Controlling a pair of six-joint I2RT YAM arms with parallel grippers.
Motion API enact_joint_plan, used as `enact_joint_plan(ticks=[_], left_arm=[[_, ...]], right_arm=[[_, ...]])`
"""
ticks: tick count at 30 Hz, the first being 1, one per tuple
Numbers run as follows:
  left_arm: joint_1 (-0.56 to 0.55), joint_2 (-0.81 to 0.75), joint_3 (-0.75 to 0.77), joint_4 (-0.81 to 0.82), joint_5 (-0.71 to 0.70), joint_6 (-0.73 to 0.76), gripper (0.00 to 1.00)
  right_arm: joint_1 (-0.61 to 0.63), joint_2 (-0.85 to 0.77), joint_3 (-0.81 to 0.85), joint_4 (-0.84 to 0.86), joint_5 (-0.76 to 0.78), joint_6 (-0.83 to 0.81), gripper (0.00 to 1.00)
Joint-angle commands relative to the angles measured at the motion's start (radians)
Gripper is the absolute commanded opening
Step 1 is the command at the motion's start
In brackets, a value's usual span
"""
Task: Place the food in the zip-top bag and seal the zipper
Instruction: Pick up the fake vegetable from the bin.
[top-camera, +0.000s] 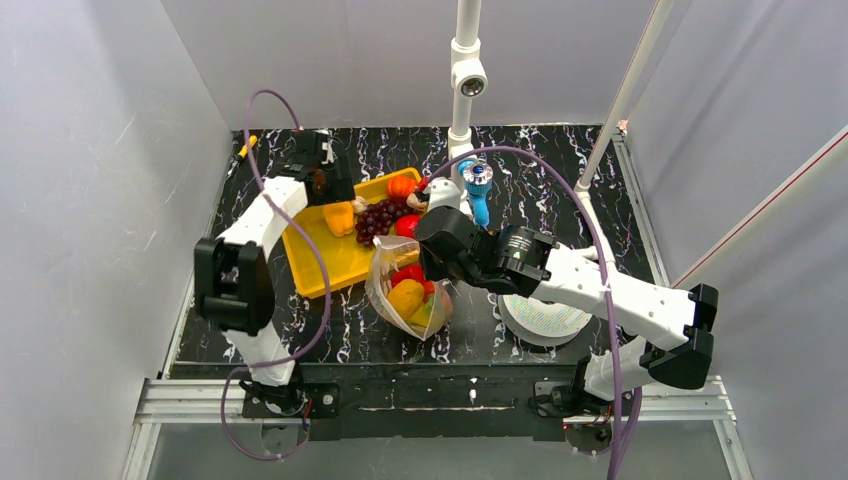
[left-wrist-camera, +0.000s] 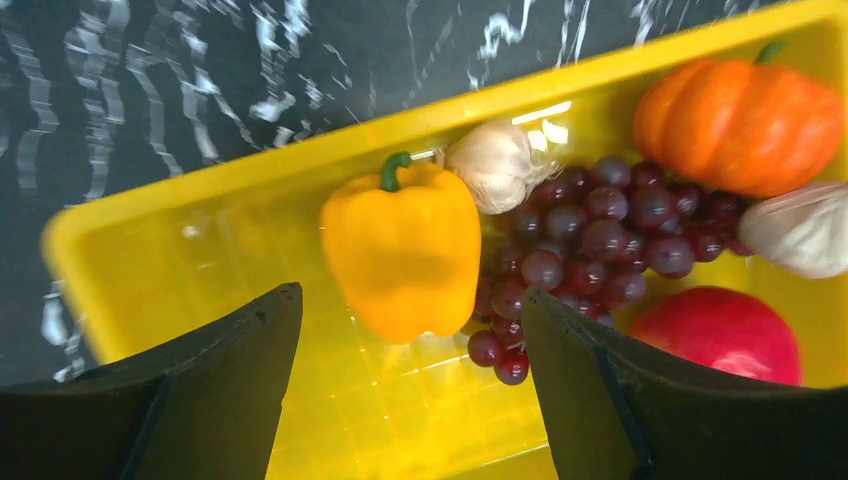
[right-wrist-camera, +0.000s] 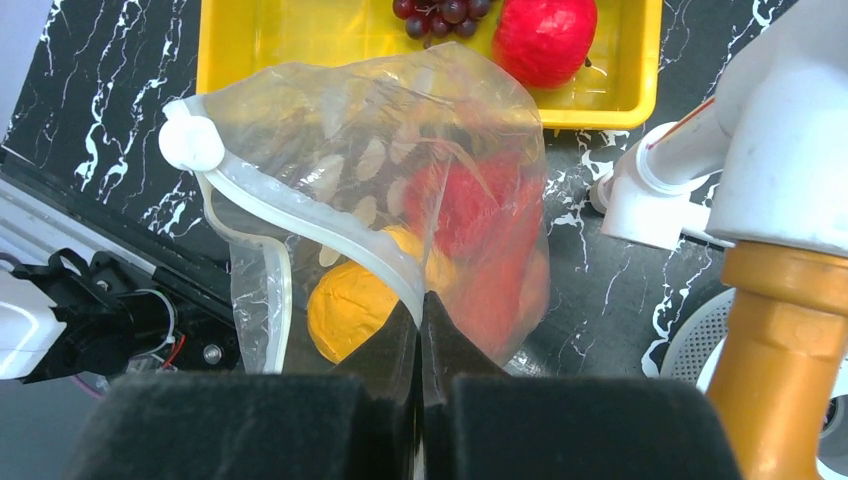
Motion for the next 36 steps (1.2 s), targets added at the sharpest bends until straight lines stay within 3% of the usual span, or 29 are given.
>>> enact_joint_plan(ticks=[1,6,15,21,25,27,30,36], left_arm=[[-0.001,0.091,0.012,-0.047,0.101,-0.013,0.81],[-0.001,0.139,-0.004,-0.007,0.065,-0.018,0.97],[-0.001,0.184,-0.015,0.009,0.031,-0.02,0.94],[0.003,0.183,-0.031,0.035,0.055,0.018,0.74],[0.003,0.177,-0.033,0.03,0.044,0.041,0.47],[0.003,0.161,-0.037,0.028,0.036,0.046,0.39],[0.004,0.123,-0.048,0.027,0.027,0.054,0.32],[-0.01,-0.023,-0.097,0.019,0.006,0.049,0.3]], right_arm=[[0.008,0.014,0.061,-0.017,0.006,0.015,0.01],[0.008,0.006,0.05,-0.001,0.005,0.016,0.01],[0.008,0.002,0.05,-0.007,-0.013,0.023,0.01],[0.008,-0.006,0.037,0.0,-0.031,0.031,0.01],[0.008,-0.005,0.039,0.0,-0.043,0.033,0.01],[0.008,-0.005,0.039,-0.001,-0.043,0.035,0.01],[0.008,-0.01,0.037,-0.002,-0.04,0.036,0.01],[0.008,-0.015,0.031,0.004,-0.02,0.032,0.01]])
